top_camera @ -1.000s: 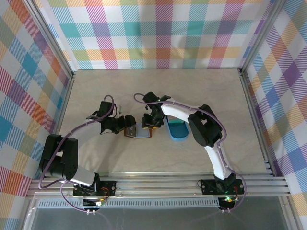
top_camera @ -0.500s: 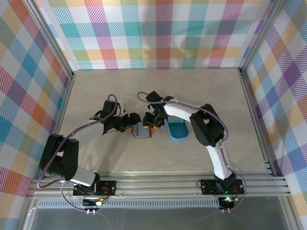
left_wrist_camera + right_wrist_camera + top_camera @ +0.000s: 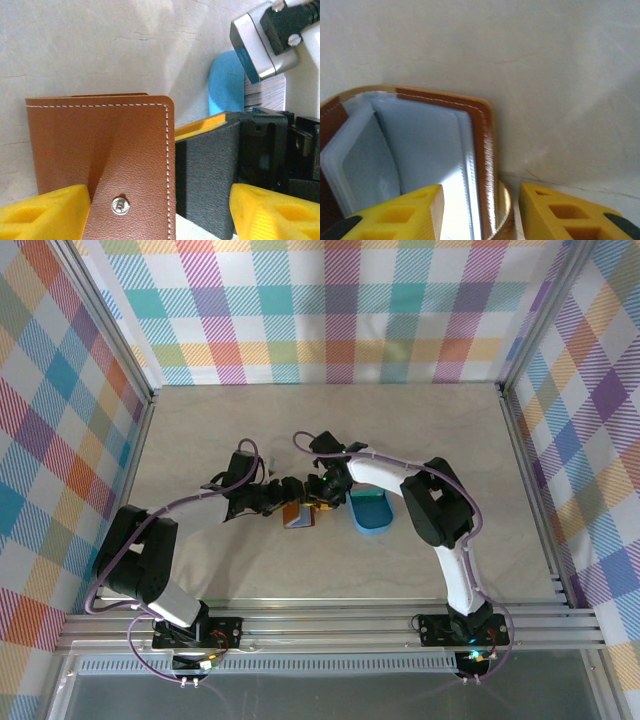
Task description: Put the credit cards into the card holder
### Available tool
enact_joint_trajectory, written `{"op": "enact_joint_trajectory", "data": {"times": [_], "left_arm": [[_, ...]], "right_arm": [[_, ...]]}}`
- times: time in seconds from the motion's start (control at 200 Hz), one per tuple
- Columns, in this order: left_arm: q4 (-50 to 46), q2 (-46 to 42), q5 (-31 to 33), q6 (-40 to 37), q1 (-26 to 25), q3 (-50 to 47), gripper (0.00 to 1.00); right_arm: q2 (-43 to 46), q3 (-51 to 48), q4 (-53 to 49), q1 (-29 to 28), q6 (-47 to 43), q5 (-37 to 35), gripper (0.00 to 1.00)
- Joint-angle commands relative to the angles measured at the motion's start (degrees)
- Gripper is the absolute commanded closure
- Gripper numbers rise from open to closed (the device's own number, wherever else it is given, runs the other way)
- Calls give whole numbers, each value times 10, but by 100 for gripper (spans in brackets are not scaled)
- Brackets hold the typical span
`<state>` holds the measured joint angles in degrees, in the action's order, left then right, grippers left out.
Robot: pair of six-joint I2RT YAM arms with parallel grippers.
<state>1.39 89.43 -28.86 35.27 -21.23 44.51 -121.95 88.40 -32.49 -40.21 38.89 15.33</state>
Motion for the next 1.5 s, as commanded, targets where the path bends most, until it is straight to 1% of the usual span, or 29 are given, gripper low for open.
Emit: {"op": "enact_joint_trajectory", "data": {"times": [0.0, 0.165, 0.44, 0.69, 0.805, 0.9, 1.055, 1.275, 1.43, 1.495], "left_arm": [[17, 16, 9, 7, -5, 7, 26], [20, 24, 9, 7, -8, 13, 26], [18, 42, 11, 2, -12, 19, 26], [31, 55, 12, 3, -12, 12, 28], [37, 54, 16, 6, -12, 6, 31], [38, 34, 29, 5, -12, -1, 33], [4, -10, 60, -7, -10, -2, 35], [-33, -69, 109, -5, -1, -23, 44], [-10, -67, 105, 14, 3, -40, 50], [0, -76, 120, 24, 4, -49, 53]], "right_arm": [[40, -17, 17, 6, 20, 11, 56], [63, -30, 16, 9, 15, 2, 56], [117, -48, -19, 10, -10, -44, 53], [164, -64, -30, 20, -22, -58, 53], [171, -68, -33, 27, -24, -59, 53], [172, -72, -33, 31, -26, -58, 53], [177, -77, -33, 34, -28, -57, 53], [188, -83, -37, 39, -32, -61, 54], [192, -81, -38, 40, -32, -63, 54], [192, -80, -40, 40, -32, -62, 54]]}}
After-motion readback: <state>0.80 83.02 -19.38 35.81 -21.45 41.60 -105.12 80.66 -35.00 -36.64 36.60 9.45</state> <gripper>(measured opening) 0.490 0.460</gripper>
